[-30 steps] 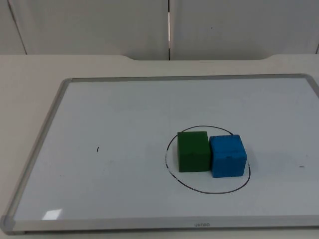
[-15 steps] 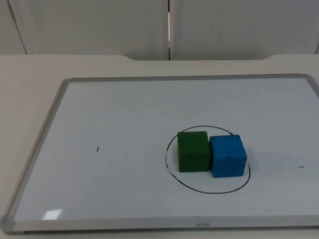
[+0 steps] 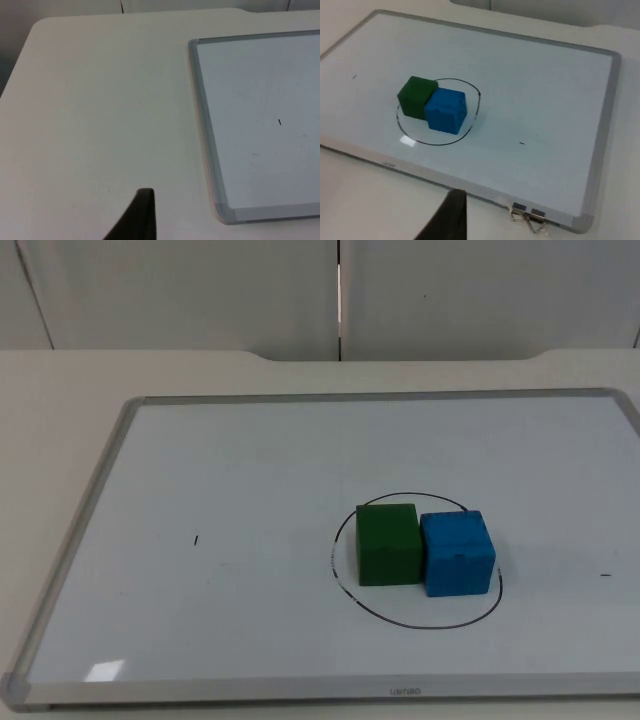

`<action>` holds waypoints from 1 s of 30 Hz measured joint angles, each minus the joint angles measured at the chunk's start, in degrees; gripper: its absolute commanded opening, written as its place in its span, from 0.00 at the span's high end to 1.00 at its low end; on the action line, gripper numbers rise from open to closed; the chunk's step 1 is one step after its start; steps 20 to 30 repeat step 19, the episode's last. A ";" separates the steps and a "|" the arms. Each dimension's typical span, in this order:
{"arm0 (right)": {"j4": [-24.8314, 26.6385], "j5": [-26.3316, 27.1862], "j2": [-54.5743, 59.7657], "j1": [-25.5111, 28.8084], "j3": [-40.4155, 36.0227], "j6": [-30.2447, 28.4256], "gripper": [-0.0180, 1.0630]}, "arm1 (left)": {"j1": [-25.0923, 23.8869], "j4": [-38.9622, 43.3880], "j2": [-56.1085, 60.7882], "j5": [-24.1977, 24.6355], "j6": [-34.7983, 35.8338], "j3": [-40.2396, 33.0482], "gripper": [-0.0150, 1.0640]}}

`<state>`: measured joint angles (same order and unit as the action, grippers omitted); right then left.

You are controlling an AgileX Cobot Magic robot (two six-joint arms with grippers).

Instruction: Push the two cubes into the marked area.

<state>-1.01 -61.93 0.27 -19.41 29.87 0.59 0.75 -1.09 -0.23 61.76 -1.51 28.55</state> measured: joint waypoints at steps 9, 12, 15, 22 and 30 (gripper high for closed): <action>0.00 -0.10 0.00 11.11 0.00 0.00 0.01 | 0.00 0.00 0.00 0.00 0.00 0.00 0.01; 0.00 -0.10 0.00 12.48 0.00 0.00 0.01 | 0.00 0.00 0.00 0.00 0.00 0.00 0.01; 0.00 -0.10 0.00 13.30 0.00 0.00 0.01 | 0.00 0.00 0.00 0.00 0.00 0.00 0.01; 0.00 -0.10 0.00 15.59 0.00 0.00 0.01 | 0.00 0.11 0.00 0.00 0.00 0.00 0.01; 0.00 -0.10 0.00 15.59 0.00 0.00 0.01 | 0.00 0.11 0.00 0.00 0.00 0.00 0.01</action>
